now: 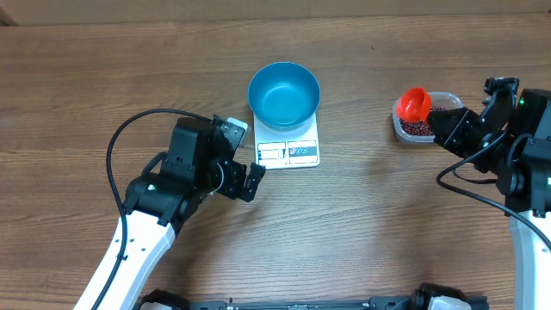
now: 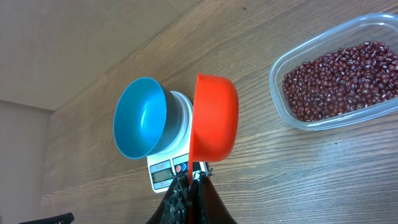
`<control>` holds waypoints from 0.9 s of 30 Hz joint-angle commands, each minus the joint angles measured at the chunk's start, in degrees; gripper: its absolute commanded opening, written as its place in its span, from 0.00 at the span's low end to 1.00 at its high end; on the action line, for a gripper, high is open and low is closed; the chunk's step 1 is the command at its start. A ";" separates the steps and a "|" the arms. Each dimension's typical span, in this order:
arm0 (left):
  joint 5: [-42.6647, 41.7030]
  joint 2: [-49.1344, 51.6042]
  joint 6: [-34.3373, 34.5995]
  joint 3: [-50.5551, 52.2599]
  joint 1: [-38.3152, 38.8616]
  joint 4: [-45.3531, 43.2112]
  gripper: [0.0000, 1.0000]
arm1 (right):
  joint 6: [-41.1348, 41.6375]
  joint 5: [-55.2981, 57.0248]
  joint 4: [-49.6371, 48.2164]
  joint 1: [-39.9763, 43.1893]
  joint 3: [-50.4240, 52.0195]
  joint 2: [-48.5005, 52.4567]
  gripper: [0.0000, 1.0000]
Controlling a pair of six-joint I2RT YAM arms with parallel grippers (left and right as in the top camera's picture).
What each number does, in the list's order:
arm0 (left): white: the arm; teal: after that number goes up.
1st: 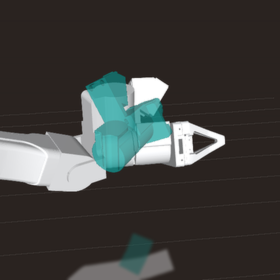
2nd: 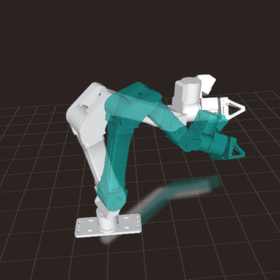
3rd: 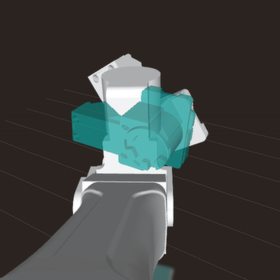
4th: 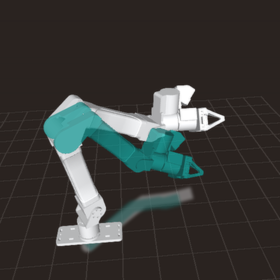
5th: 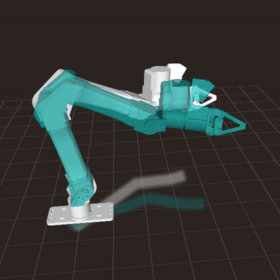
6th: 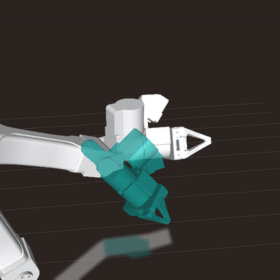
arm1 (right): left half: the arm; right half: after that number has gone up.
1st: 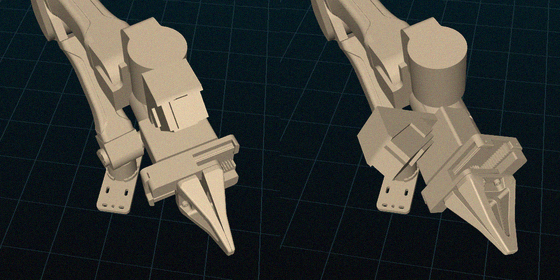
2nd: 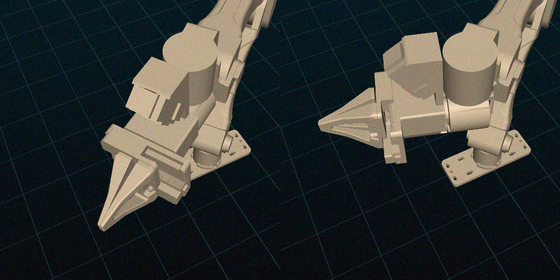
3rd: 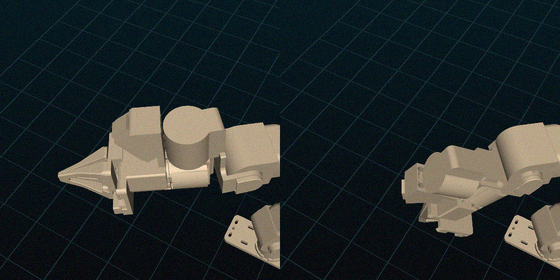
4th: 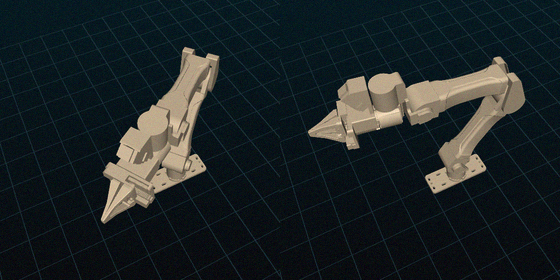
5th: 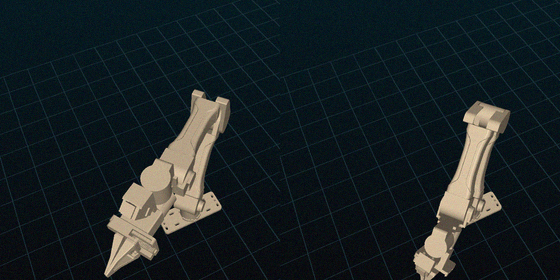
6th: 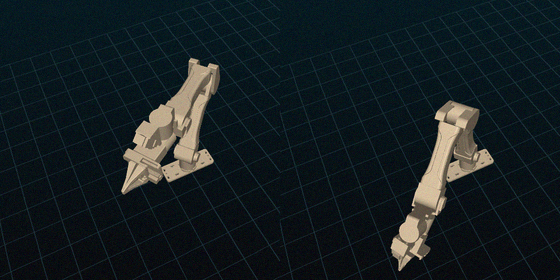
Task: Scoop item into bowl and weigh 150g on scale
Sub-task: 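Withdraw the left gripper back from the scale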
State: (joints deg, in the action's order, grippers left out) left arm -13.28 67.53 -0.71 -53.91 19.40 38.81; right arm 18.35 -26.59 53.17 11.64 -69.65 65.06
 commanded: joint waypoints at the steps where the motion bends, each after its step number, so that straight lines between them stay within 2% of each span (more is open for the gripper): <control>1: 0.79 -0.02 -5.42 0.46 -0.26 0.09 1.00 | -0.46 0.24 -0.31 0.33 -1.29 0.00 0.04; 27: 1.70 -0.02 -5.53 0.46 -0.26 -0.02 1.00 | -0.48 0.22 -0.28 0.33 -1.29 0.00 0.04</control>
State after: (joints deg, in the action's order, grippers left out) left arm -11.79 67.53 -4.91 -53.91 19.40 38.83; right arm 18.35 -26.57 53.15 11.64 -69.65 65.06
